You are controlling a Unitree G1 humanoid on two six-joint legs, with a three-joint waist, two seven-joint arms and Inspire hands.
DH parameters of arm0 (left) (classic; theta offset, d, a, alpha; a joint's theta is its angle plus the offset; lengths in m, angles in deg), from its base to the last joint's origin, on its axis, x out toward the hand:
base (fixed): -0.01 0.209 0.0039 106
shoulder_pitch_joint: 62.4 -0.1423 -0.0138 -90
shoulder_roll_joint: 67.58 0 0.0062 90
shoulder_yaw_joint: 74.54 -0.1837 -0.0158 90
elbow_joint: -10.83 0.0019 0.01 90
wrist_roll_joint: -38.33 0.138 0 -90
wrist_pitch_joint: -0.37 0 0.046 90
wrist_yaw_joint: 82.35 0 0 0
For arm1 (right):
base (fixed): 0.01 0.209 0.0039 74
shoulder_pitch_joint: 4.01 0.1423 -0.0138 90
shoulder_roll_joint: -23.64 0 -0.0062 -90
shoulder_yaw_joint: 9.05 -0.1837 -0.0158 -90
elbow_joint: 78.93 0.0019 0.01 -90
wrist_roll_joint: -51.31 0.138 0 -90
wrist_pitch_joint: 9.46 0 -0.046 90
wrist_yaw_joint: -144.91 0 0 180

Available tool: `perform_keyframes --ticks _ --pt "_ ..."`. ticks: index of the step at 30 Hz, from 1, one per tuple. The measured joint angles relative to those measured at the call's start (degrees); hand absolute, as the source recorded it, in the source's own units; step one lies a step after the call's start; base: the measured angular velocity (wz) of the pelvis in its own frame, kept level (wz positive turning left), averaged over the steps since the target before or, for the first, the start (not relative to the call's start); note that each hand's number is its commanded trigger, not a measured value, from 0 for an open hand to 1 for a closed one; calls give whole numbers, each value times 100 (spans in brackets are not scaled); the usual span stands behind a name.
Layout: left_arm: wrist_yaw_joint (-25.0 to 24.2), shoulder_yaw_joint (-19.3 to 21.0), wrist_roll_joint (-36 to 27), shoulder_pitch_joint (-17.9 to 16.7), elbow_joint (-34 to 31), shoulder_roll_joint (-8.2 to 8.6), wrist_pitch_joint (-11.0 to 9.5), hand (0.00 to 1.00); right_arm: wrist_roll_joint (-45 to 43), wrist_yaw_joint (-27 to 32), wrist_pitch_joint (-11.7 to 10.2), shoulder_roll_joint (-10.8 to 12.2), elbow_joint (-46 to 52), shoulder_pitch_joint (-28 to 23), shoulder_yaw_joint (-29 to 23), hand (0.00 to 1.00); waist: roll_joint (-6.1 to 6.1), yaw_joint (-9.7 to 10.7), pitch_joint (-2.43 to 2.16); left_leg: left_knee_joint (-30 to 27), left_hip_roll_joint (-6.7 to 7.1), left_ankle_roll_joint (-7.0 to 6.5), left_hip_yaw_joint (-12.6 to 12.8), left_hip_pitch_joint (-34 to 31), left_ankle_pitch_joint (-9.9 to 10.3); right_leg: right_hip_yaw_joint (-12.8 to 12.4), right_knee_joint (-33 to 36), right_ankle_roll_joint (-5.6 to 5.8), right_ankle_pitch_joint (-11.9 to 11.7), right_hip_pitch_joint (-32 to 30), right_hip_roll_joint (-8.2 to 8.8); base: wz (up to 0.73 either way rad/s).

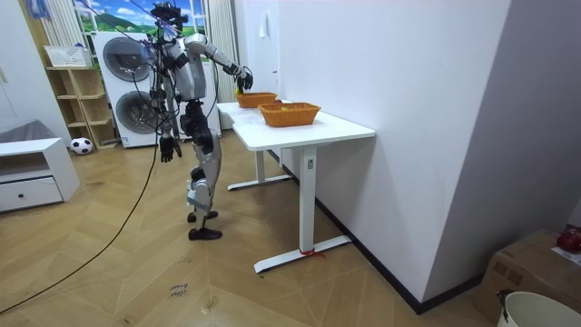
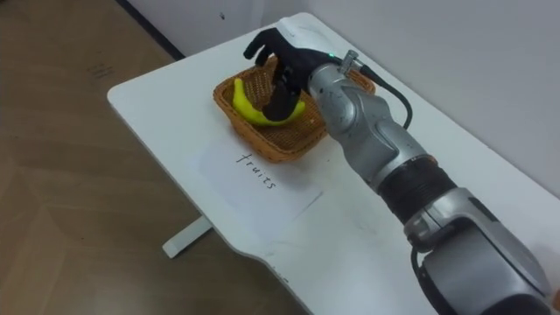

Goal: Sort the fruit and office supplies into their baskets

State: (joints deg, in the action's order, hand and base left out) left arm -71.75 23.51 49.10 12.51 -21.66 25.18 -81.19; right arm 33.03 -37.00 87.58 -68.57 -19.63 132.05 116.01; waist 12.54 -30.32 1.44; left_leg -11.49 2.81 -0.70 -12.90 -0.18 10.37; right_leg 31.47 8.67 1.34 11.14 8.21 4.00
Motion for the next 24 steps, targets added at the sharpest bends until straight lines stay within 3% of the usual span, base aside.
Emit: perform_keyframes --ticks 7,15,19,22,24 --pt "0 -1 2 -5 7 24 -12 0 -9 5 -23 -34 -11 1 -36 0 -20 59 15 14 9 0 11 -29 0 -1 -1 0 0 8 0 0" --pt "-8 9 2 12 59 30 -30 0 207 5 -250 -47 -101 1 -86 0 -41 174 30 12 6 0 11 -21 0 -29 -5 0 0 13 -3 0" --pt "-8 7 5 37 53 33 -30 0 467 5 -268 -100 -227 1 -92 0 -57 197 39 0 -2 0 49 -7 1 -172 -6 0 0 -13 -7 -4" --pt "-7 -3 3 39 46 49 -29 0 554 12 -288 -154 -213 0 -265 0 -129 334 69 -18 0 0 75 -36 1 -179 -7 -1 -1 -23 -1 -2" --pt "-6 5 -1 38 46 38 -30 0 714 87 -330 -161 -220 1 -516 0 -190 417 64 -18 -4 0 112 -51 1 -217 -5 -1 -1 -44 1 -8"
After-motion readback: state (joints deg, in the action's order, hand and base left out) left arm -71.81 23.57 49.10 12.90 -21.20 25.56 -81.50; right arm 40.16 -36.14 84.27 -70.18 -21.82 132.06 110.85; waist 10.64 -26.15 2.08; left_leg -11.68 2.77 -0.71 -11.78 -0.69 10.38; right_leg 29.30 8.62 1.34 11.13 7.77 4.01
